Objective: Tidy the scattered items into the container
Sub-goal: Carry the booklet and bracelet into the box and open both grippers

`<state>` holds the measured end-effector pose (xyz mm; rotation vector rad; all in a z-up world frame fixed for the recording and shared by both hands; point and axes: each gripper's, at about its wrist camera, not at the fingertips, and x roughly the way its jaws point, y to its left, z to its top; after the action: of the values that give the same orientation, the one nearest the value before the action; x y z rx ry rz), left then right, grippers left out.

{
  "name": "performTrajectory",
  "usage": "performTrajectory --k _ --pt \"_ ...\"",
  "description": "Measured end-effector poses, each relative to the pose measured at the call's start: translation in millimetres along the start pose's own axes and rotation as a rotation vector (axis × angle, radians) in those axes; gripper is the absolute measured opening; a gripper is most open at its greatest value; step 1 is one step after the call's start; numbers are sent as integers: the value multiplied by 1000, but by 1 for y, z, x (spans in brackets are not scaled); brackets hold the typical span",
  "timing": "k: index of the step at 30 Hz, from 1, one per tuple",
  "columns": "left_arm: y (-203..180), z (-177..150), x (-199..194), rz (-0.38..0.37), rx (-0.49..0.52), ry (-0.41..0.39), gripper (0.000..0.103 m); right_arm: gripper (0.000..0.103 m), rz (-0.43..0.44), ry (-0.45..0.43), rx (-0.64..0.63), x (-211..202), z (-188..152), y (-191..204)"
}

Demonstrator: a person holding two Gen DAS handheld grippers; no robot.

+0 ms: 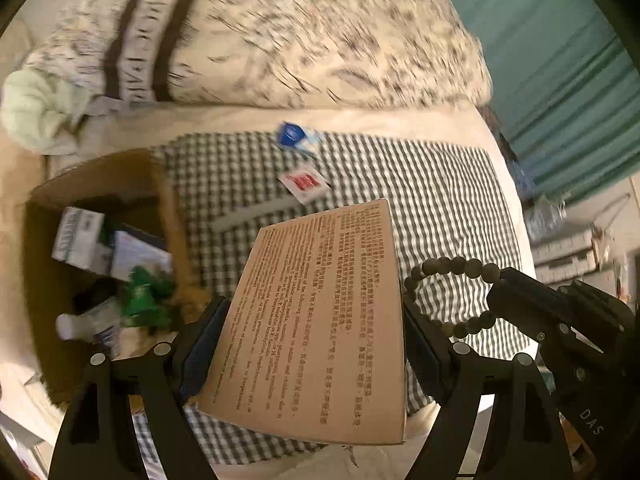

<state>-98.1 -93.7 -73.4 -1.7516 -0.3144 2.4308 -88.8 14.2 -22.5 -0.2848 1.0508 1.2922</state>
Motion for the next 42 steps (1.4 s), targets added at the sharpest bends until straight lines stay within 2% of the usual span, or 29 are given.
performTrajectory --k 8,15,21,27,28,30,31,33,39,41,42 --pt "55 -17 -49 86 -144 -112 84 11 68 -54 -142 -4 28 71" --pt "113 -39 -67 149 -252 -139 84 11 139 -46 -227 21 50 132" --pt "159 -59 -53 176 -318 -94 84 11 167 3 -247 63 56 172" --pt "184 -71 -20 209 -326 6 86 12 148 62 -226 100 56 188" --pt "186 -71 -15 226 -319 32 88 16 140 53 -212 101 57 188" --pt "189 -72 -11 247 -313 56 95 44 136 40 -188 102 61 187" --pt "190 -72 -12 251 -312 54 96 65 117 27 -177 101 63 186" --pt "192 -72 -14 251 -308 46 98 68 96 -19 -150 94 67 182" --pt "182 -60 -21 287 -296 24 98 68 25 -65 -73 73 71 146" --pt "175 -54 -24 339 -410 -15 98 68 -1 -80 -36 61 67 127" --pt "171 -52 -26 352 -421 -27 98 68 -19 -90 -16 53 64 115"
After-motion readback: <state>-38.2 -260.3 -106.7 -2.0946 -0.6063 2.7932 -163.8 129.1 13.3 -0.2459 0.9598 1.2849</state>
